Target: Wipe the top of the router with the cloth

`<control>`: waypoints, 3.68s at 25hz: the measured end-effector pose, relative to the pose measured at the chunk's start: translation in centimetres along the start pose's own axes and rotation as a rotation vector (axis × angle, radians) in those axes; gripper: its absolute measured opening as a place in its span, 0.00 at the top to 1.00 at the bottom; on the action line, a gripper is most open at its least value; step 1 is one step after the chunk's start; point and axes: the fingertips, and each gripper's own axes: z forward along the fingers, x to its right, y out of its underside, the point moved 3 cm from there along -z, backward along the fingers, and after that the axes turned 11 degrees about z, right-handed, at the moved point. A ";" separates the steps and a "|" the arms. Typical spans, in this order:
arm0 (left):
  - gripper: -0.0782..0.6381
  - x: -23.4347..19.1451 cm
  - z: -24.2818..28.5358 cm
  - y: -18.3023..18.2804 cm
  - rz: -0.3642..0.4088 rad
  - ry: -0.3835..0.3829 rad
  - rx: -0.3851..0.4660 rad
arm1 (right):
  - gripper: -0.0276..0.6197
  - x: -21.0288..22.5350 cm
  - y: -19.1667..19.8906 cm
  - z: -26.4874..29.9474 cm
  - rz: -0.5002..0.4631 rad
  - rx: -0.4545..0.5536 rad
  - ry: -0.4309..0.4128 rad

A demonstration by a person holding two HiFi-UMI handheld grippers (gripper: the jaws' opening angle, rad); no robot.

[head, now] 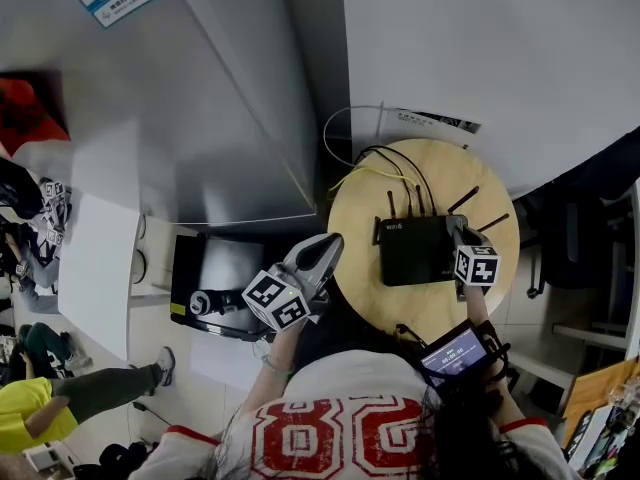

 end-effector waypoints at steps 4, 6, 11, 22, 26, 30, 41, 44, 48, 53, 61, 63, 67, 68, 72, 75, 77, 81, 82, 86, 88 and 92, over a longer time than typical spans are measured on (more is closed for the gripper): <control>0.90 0.2 0.1 0.2 -0.007 0.007 0.000 | 0.89 -7.1 0.4 -0.3 -0.023 0.021 -0.164; 0.90 0.3 0.1 0.4 -0.005 0.019 0.006 | 0.89 -10.6 1.0 -0.2 -0.059 0.010 -0.241; 0.90 1.0 -0.1 0.7 0.010 0.033 -0.008 | 0.89 -15.5 3.2 0.4 -0.105 -0.043 -0.325; 0.90 1.3 -1.7 0.6 -0.012 -0.013 -0.019 | 0.89 -12.0 4.0 1.0 -0.133 -0.070 -0.249; 0.90 1.3 -1.9 0.8 -0.008 -0.007 -0.008 | 0.89 -7.7 3.5 0.4 -0.099 -0.050 -0.171; 0.90 1.7 -1.7 1.0 -0.003 0.007 -0.006 | 0.89 -3.3 3.0 -0.3 -0.057 -0.032 -0.090; 0.90 2.3 -1.6 1.0 -0.005 0.008 -0.024 | 0.89 3.5 2.9 -2.1 0.048 0.003 0.051; 0.90 2.4 -1.7 0.9 -0.008 0.003 -0.027 | 0.89 2.8 2.7 -2.5 0.039 0.010 0.044; 0.90 2.3 -1.8 1.0 -0.003 0.004 -0.024 | 0.89 -2.4 2.6 -2.6 -0.014 0.023 -0.065; 0.90 2.4 -1.9 1.2 -0.006 0.015 -0.020 | 0.89 -11.0 3.8 -2.1 -0.076 -0.001 -0.250; 0.90 2.5 -2.4 1.6 -0.009 0.016 -0.031 | 0.89 -16.5 6.9 -1.0 -0.123 -0.081 -0.347; 0.90 2.5 -2.4 1.6 -0.013 0.017 -0.022 | 0.89 -16.5 7.4 -0.9 -0.133 -0.090 -0.348; 0.90 2.4 -2.5 1.7 -0.020 0.013 -0.026 | 0.89 -14.7 7.1 -0.9 -0.118 -0.080 -0.316; 0.90 2.4 -2.5 1.8 -0.017 0.017 -0.025 | 0.89 -14.0 7.0 -0.9 -0.107 -0.075 -0.303; 0.90 2.5 -2.3 1.8 -0.010 0.024 -0.032 | 0.89 -10.6 6.5 -1.3 -0.063 -0.053 -0.240; 0.90 2.8 -2.0 1.3 -0.017 0.017 -0.050 | 0.89 -7.5 6.0 -1.8 -0.038 -0.037 -0.186; 0.90 2.7 -2.0 1.6 -0.015 0.027 -0.040 | 0.89 -5.3 5.6 -2.2 -0.022 -0.030 -0.144; 0.90 2.8 -1.8 2.0 -0.017 0.042 -0.032 | 0.89 -0.8 5.0 -3.0 0.011 -0.018 -0.052; 0.90 2.7 -1.8 2.0 -0.016 0.044 -0.030 | 0.89 0.1 4.8 -3.2 0.019 -0.015 -0.034; 0.90 3.0 -1.6 1.6 -0.014 0.035 -0.045 | 0.89 2.8 4.7 -3.7 0.054 -0.006 0.015; 0.90 2.8 -1.7 2.0 -0.014 0.045 -0.031 | 0.89 3.5 4.7 -3.9 0.064 -0.001 0.025; 0.90 2.6 -1.9 2.0 -0.005 0.043 -0.030 | 0.89 3.6 4.6 -4.0 0.080 0.006 0.025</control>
